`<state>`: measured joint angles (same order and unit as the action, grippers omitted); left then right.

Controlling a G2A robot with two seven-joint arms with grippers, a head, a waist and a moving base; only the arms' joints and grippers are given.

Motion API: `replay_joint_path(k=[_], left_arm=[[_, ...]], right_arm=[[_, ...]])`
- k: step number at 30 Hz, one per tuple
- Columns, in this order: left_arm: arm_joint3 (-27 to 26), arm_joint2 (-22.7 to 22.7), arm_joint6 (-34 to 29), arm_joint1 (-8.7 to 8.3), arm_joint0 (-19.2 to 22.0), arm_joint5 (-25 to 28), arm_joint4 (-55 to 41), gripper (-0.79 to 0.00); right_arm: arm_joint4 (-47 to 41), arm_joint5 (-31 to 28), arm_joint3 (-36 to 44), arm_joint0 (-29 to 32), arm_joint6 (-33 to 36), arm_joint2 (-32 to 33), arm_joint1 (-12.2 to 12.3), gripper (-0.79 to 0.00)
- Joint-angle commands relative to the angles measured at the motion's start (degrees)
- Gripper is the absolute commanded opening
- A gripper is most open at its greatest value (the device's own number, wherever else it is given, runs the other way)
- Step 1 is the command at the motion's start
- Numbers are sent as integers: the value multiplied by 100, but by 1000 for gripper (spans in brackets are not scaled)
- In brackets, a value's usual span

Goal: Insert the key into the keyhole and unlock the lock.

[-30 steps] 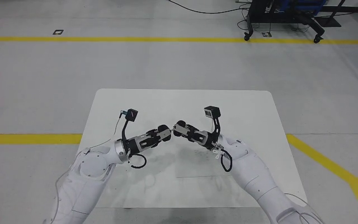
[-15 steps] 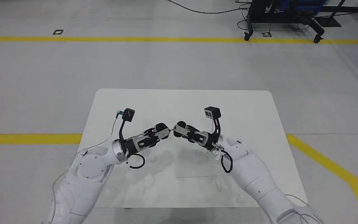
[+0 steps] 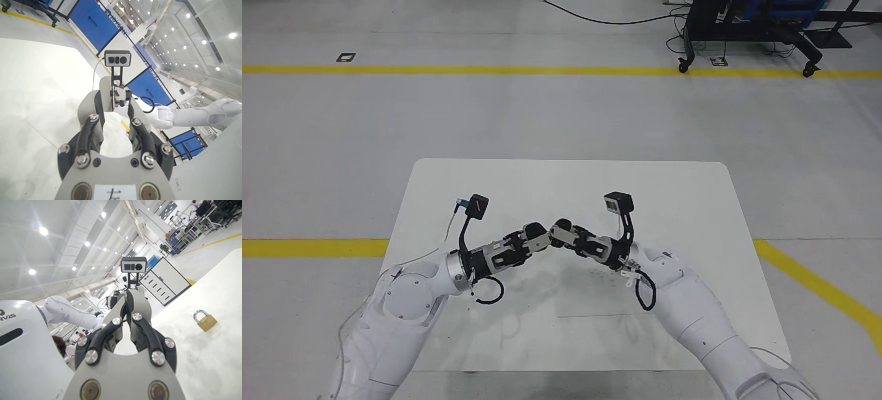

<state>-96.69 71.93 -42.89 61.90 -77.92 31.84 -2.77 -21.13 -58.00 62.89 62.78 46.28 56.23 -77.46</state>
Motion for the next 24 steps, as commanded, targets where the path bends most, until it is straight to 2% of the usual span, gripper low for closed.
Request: replay_joint_path(k=[1,2,5,18,19,20,24], left_arm=[[2,2,24,-2,1,-10,4,-579],[1,2,35,-4,0,-13,5,-597],[-3,5,55,-9,0,-26,19,-785],[-20,31,205,-26,-20,-61,80,-785],[-25,38,216,-28,-24,-55,82,-785],[-30,44,236,-29,-32,-40,80,-785],[-92,123,393,-37,-80,114,97,-785]], right_arm=[[-6,0,-4,-7,0,-10,-1,-785],[-9,0,-4,-10,0,-13,0,-785],[12,0,12,-15,0,-19,3,-785],[49,0,112,4,0,-49,40,-785],[39,0,118,12,0,-44,42,-511],[31,0,117,19,0,-43,44,0],[-33,0,127,31,0,-81,50,0]])
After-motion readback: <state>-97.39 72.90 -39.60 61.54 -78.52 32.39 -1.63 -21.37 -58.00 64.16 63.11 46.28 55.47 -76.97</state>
